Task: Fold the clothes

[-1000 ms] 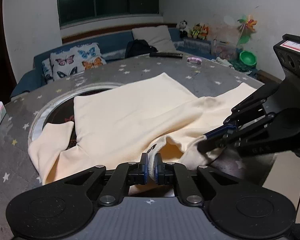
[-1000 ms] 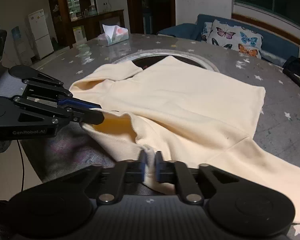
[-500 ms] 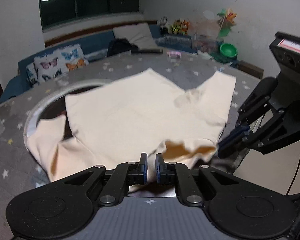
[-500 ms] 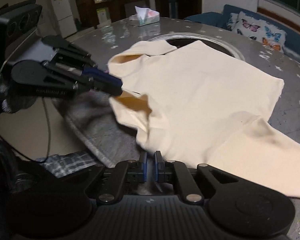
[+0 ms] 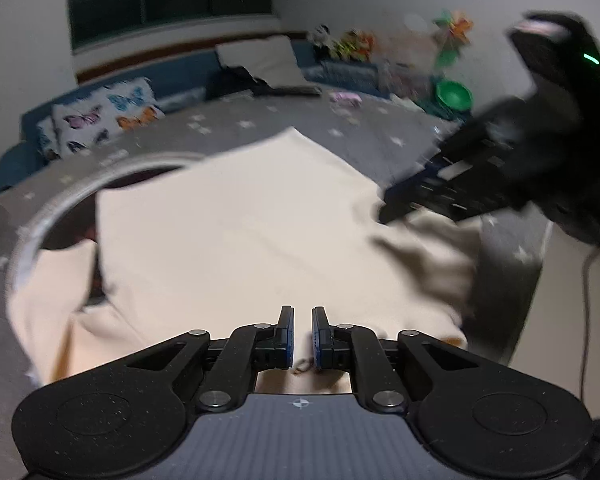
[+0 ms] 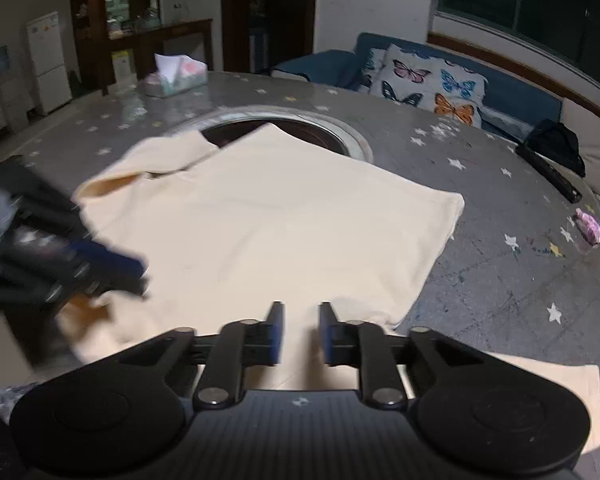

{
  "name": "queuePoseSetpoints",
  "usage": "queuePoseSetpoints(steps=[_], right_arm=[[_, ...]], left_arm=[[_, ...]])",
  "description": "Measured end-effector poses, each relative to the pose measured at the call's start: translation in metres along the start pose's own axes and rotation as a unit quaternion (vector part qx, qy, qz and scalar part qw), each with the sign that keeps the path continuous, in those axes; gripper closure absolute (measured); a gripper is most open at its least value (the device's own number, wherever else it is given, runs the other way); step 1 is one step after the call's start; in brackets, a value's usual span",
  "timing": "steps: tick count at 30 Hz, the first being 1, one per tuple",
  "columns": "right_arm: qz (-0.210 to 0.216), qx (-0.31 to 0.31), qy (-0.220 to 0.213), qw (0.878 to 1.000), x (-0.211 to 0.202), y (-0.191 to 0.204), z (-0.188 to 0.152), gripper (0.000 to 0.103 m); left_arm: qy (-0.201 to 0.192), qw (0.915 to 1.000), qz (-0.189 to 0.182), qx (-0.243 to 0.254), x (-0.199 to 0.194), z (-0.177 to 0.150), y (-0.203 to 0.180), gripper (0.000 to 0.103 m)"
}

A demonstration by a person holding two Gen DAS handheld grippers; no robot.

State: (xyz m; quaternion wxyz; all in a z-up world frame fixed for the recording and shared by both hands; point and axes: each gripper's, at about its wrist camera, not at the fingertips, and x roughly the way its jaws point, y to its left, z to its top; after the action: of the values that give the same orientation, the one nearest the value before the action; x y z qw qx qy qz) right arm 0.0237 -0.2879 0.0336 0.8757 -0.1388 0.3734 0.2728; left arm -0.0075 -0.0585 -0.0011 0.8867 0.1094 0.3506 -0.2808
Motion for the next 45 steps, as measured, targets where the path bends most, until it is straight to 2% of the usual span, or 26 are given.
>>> queuePoseSetpoints(steps=[3,8,12,17,21,25,33,36,39,45], right_arm=[[-0.019,0.009,0.02,1.0,0.014,-0.01,-0.006,0.076],[-0.005,0.012,0.025,1.0,0.005,-0.018,-0.007,0.075],[-0.006,0.02,0.011,1.0,0.005,-0.025,0.009,0.07],[-0.02,0.04,0.008,0.999,0.028,-0.047,0.03,0.07],[-0.04,0.065,0.005,0.997,0.052,-0.072,0.047,0.07],[-0.052,0.088,0.007,0.995,0.077,-0.095,0.059,0.07],[-0.059,0.107,0.008,0.992,0.113,-0.119,0.074,0.07],[-0.063,0.107,0.006,0.992,0.115,-0.12,0.077,0.07],[-0.064,0.099,0.005,0.993,0.112,-0.117,0.078,0.07],[-0.048,0.084,-0.008,0.995,0.095,-0.097,0.081,0.069]], left_arm=[[0.007,0.9998,-0.012,0.011,-0.002,-0.007,-0.004,0.092],[0.009,0.9999,-0.013,0.0,-0.006,0.001,0.008,0.09],[-0.003,0.9987,0.041,-0.03,0.002,0.025,0.035,0.076],[-0.004,0.9921,0.097,-0.08,0.027,0.058,0.079,0.076],[-0.001,0.9857,0.128,-0.109,0.051,0.078,0.114,0.076],[0.008,0.9809,0.137,-0.138,0.076,0.089,0.143,0.076],[0.018,0.9748,0.155,-0.16,0.112,0.097,0.177,0.076],[0.009,0.9732,0.153,-0.172,0.105,0.096,0.187,0.076],[-0.004,0.9708,0.169,-0.17,0.084,0.091,0.197,0.075],[-0.013,0.9683,0.193,-0.158,0.031,0.068,0.208,0.066]])
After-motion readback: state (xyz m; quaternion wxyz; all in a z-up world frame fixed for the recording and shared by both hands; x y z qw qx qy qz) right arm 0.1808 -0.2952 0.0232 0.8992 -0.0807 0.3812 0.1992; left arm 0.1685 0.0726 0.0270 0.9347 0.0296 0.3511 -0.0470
